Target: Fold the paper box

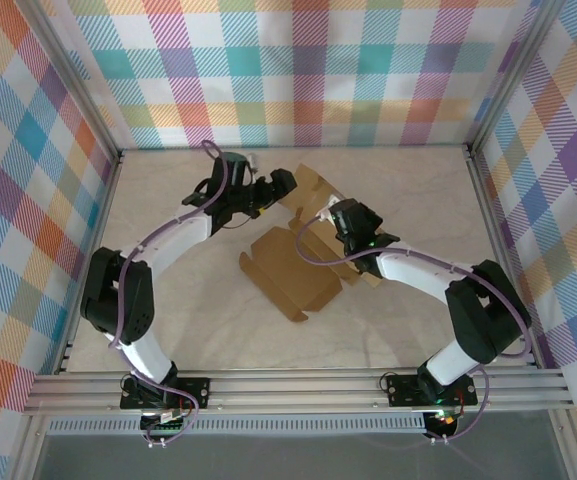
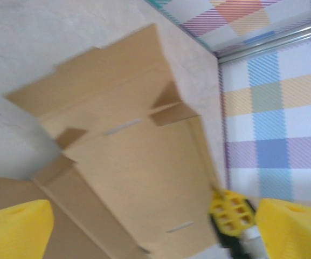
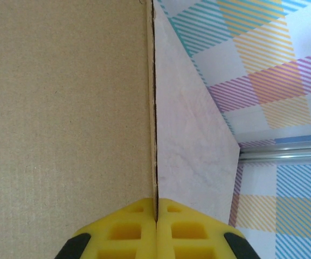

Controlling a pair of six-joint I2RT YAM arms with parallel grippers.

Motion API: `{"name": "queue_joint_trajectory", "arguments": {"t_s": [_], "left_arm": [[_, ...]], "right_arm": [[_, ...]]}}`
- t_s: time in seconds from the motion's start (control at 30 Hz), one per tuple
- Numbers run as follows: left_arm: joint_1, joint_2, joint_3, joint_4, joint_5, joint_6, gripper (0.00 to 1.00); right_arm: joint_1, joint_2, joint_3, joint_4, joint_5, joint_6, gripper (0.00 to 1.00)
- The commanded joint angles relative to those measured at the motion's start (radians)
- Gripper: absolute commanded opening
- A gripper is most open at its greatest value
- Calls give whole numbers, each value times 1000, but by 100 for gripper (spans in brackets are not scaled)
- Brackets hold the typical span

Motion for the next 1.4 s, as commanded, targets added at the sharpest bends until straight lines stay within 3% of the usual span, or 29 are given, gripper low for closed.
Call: {"name": "queue_joint_trajectory", "arguments": {"t_s": [0.0,0.33,0.57,0.9,1.1,1.37], "left_arm": [[-49,42,102,-46,36,-153,90],[-107,208,233,54,52,-344,69],[-105,276,293,-6,14,-323,58],[-95,329,310,-41,-6,-323,34],[-84,326,296,-50,-22,-320,31],[-72,327,288,-62,-29,-318,7]], "right_arm": [[21,11,-13,126,53,-43,0],[50,27,-28,165,49,-50,0],[58,16,-52,176,40,-49,0],[61,2,-60,175,23,-59,0],[61,-9,-66,175,13,-57,0],[61,-45,-82,152,-29,-50,0]]}}
